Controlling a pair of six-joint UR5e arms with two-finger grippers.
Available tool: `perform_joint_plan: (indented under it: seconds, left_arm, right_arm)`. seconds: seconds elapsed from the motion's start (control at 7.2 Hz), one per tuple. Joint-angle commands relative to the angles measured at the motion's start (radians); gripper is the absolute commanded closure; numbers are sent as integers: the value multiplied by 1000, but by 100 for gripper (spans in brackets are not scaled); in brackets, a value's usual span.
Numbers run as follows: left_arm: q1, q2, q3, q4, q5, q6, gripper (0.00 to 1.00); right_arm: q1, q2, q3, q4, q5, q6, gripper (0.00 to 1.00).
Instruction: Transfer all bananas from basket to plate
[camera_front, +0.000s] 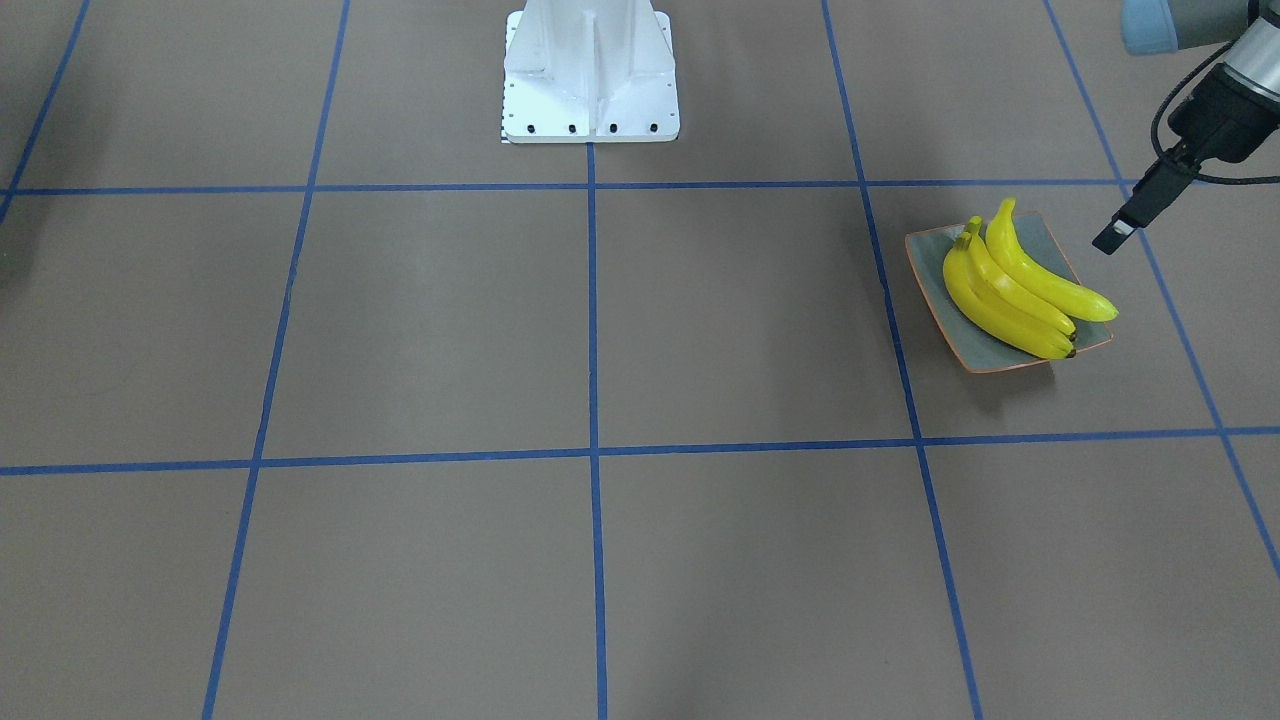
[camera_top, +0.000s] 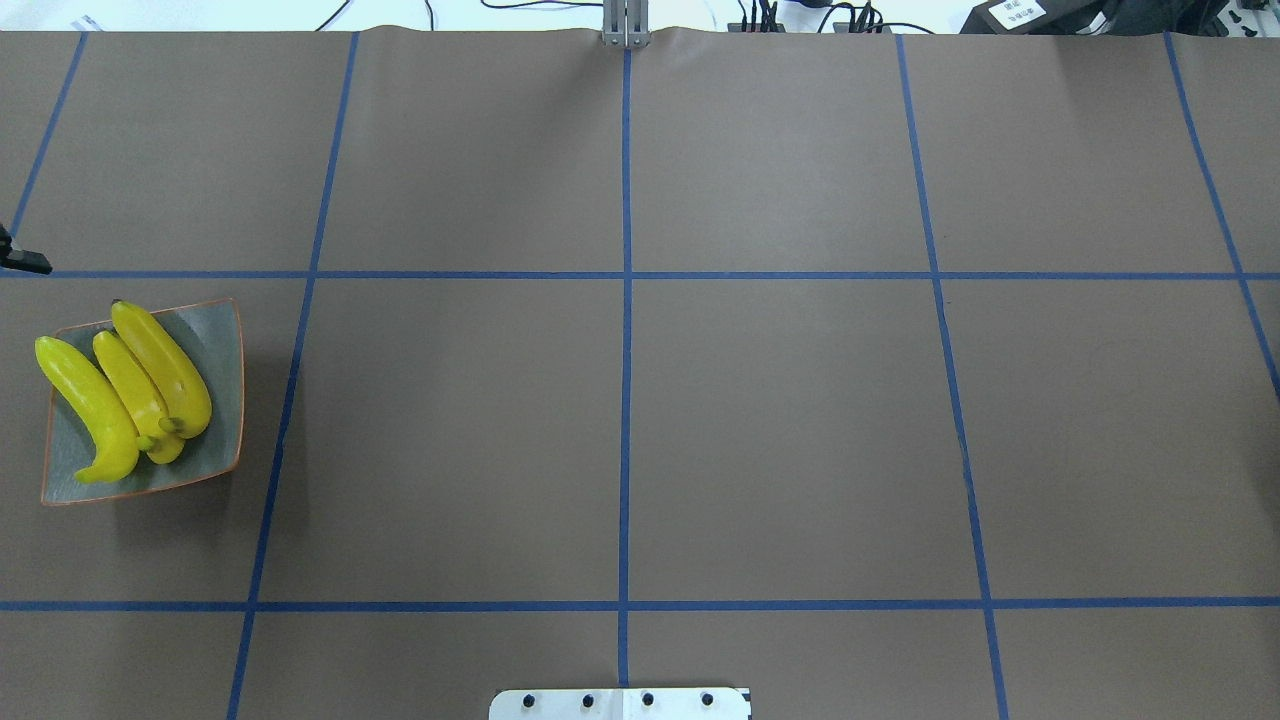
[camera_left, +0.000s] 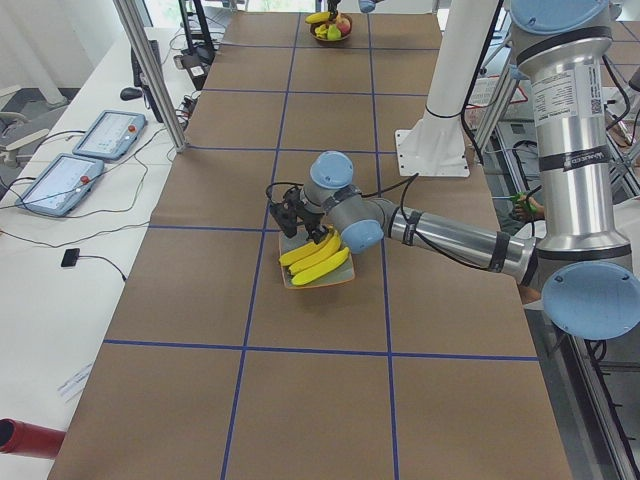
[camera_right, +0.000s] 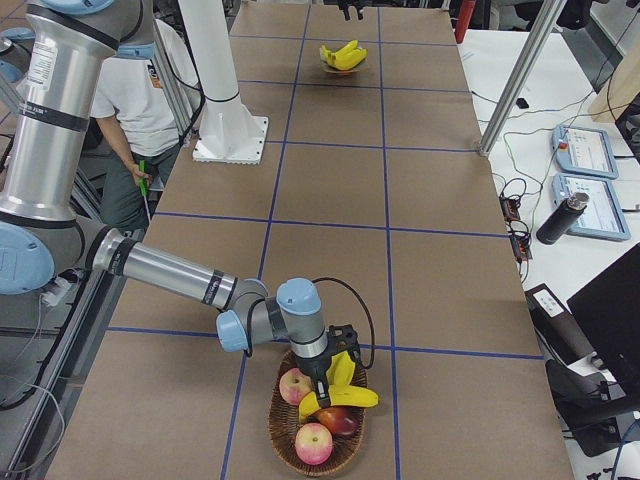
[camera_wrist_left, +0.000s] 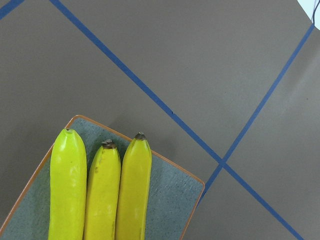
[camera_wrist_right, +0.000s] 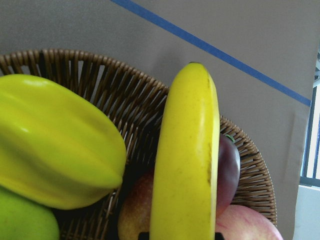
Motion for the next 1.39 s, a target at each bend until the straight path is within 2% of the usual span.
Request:
perform_joint_plan:
  seconds: [0.0, 0.14, 0.28, 0.42, 0.56, 0.83, 0.97, 1.11, 1.25]
  left_arm:
    - [0, -1, -4, 1, -9, -1, 0]
    - [1, -4, -3, 3, -9, -2, 0]
    - [3, -7, -3, 3, -9, -7, 0]
    - [5, -16, 2, 3, -10, -23, 0]
    - [5, -50, 13, 7, -10, -39, 0]
    - [9, -219, 94, 15, -12, -165, 0]
    - [11, -311, 153, 15, -31, -218, 0]
    - [11, -375, 195, 17, -107, -238, 0]
    - [11, -440, 220, 42, -134, -266, 0]
  right_arm:
    - [77, 20, 35, -47, 46, -55, 100]
    - [108, 21, 81, -105, 47, -101, 100]
    - [131, 24, 188, -255, 49, -170, 100]
    - [131, 34, 274, -352, 49, -172, 100]
    - [130, 51, 293, -379, 84, -160, 100]
    - [105, 117, 295, -376, 273, -120, 100]
    - [66, 151, 313, -378, 340, -30, 100]
    - [-4, 197, 345, -372, 368, 115, 100]
    - [-70, 250, 376, -370, 416, 244, 100]
